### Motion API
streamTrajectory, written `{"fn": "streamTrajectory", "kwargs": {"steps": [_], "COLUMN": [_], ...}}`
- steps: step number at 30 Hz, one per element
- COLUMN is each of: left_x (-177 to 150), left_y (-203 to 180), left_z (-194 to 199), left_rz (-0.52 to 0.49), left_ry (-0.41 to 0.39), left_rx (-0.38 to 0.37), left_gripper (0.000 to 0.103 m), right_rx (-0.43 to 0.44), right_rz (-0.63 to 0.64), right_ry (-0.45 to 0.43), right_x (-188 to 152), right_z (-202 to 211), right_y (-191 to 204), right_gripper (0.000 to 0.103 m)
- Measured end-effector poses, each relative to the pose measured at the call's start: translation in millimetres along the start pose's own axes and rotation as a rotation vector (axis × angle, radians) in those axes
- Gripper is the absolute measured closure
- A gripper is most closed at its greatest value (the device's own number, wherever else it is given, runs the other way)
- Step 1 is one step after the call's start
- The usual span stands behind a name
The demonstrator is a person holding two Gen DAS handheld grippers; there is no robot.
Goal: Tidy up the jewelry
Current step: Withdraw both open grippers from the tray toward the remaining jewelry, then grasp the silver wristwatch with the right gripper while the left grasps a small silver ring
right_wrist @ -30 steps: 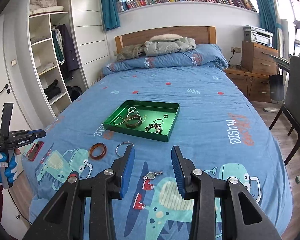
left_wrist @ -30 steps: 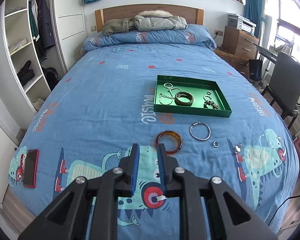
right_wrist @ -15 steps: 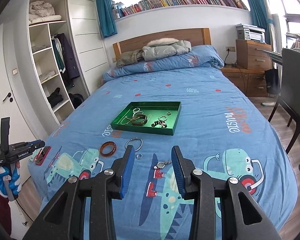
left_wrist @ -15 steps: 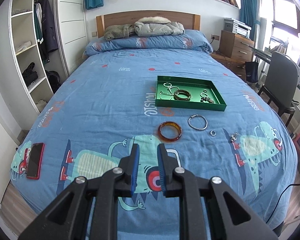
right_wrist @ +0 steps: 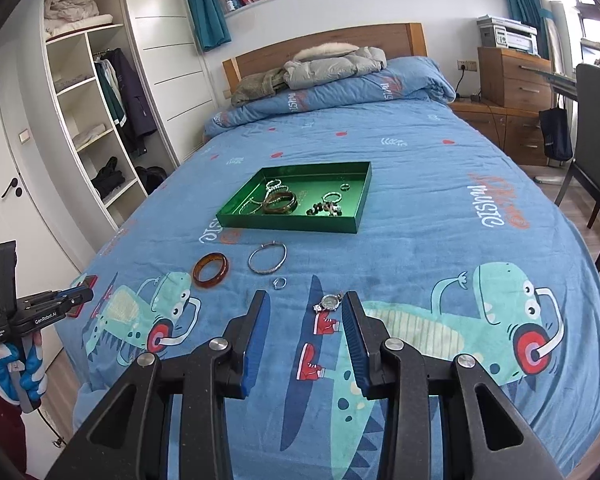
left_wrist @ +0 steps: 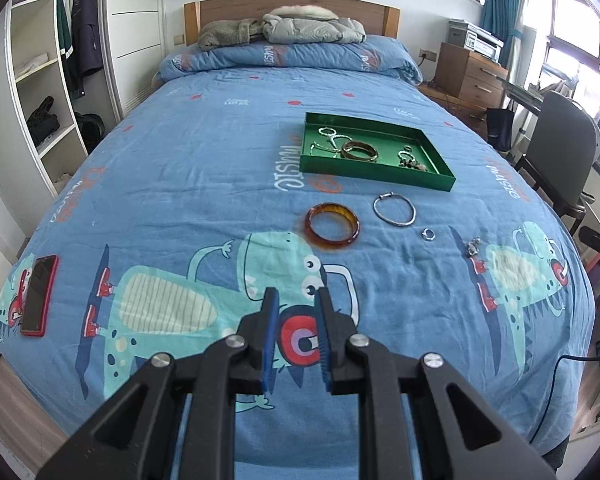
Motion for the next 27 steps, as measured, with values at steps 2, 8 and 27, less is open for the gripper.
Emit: {"fn": "streamTrajectory", "kwargs": {"steps": [2, 8, 27], "left_x": [-3.2, -14.4, -12.4], "left_y": [-8.8, -41.2, -150.4], "left_z": [-7.4, -31.3, -114.1], "left_rz": [-0.003, -0.021, -0.174], "left_ry": [0.007, 0.054, 0.158], "left_rx": [-0.018, -0.086, -0.247], "left_gripper": [0.086, 0.086, 0.086], "right_rx": [0.006, 0.027, 0.090], "right_rz": [-0.009, -0.038, -0.150], "right_ry": [0.023, 0.079, 0.234], "right_x": [-5.7, -19.8, -49.4], "right_z": [-13.5, -47.7, -159.3], "right_y": [-4.7, -19.6, -74.3], "right_gripper": [0.066, 0.066, 0.066]}}
Point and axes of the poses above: each gripper's, at about its wrist camera, not at the fingertips, and z roughly against the way its jaws point, y to its left, x to its top, the point moved 8 cm from there along -z, roughly the way its jaws point, and after that the axes turned 14 degrees about x, right-handed, at the moved point
